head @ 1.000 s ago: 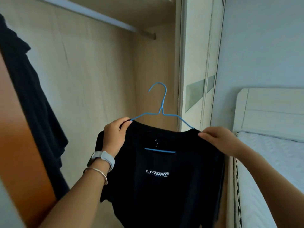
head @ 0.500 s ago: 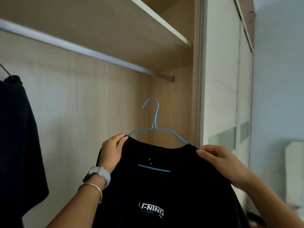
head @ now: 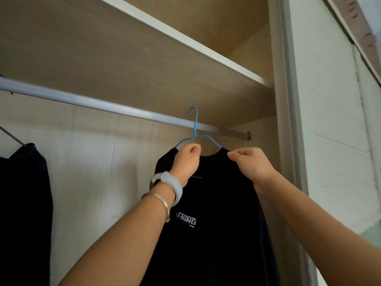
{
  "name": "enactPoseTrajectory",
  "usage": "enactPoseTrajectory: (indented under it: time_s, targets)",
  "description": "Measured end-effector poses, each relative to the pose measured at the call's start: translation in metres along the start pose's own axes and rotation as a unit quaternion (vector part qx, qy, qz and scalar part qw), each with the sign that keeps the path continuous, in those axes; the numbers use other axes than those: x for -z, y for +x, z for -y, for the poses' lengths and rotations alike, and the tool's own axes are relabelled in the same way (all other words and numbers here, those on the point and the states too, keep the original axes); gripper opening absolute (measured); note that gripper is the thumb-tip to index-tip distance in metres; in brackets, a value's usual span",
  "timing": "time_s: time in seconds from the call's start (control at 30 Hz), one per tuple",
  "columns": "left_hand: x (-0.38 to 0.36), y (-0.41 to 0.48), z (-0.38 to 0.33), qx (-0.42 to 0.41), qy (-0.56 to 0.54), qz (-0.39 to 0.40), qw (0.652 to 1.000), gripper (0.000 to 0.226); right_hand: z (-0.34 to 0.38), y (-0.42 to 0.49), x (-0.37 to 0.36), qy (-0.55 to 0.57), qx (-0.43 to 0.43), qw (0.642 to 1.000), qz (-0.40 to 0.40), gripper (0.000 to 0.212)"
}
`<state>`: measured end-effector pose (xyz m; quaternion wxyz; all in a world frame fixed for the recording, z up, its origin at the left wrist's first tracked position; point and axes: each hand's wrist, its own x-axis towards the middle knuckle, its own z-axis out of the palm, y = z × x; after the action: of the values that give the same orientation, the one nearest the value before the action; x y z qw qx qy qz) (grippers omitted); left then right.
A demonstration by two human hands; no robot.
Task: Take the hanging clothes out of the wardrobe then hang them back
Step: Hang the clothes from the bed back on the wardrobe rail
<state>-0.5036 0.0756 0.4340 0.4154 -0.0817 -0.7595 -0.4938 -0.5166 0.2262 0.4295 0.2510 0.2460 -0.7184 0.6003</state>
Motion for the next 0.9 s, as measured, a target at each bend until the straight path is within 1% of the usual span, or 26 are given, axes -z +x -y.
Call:
enactPoseTrajectory:
  time_s: [0.07, 0.13, 0.2, 0.3, 0.4, 0.57, 0.67, 0.73, 0.8, 0.9]
  targets:
    - [-0.005, 0.029, -0.013, 0.058, -0.108, 0.035, 0.992, 0.020, 0.006, 0.026, -0.010, 0.017, -0.007, 1.000, -0.009, 0.018]
    - [-0.010, 0.053, -0.020, 0.102, -0.182, 0.057, 0.976, 0.023, 0.007, 0.048, -0.020, 0.028, -0.012, 0.999, -0.012, 0.019]
    - [-0.015, 0.072, -0.022, 0.119, -0.227, 0.072, 0.964, 0.017, 0.004, 0.069, -0.032, 0.037, -0.007, 0.999, -0.019, 0.023]
    - [-0.023, 0.095, -0.014, 0.128, -0.272, 0.059, 0.952, 0.027, -0.005, 0.091, -0.048, 0.029, -0.010, 0.999, -0.027, 0.022]
    - [-0.028, 0.104, 0.003, 0.149, -0.252, 0.057, 0.955, 0.025, -0.021, 0.098, -0.056, -0.009, -0.015, 0.999, -0.032, 0.022]
    - [-0.038, 0.107, 0.030, 0.180, -0.210, 0.078, 0.958, 0.022, -0.047, 0.095, -0.053, -0.071, -0.016, 0.997, -0.005, 0.024]
    - [-0.047, 0.110, 0.032, 0.175, -0.184, 0.076, 0.964, 0.020, -0.056, 0.093, -0.043, -0.084, -0.018, 0.996, -0.002, 0.029]
    - [-0.055, 0.114, 0.033, 0.166, -0.161, 0.069, 0.971, 0.022, -0.058, 0.090, -0.036, -0.077, -0.027, 0.997, 0.015, 0.027]
    - [-0.060, 0.116, 0.033, 0.153, -0.140, 0.057, 0.977, 0.025, -0.059, 0.090, -0.030, -0.097, -0.007, 0.995, 0.019, 0.026]
    - [-0.068, 0.118, 0.035, 0.143, -0.121, 0.057, 0.981, 0.025, -0.061, 0.090, -0.025, -0.136, 0.026, 0.990, -0.003, 0.027]
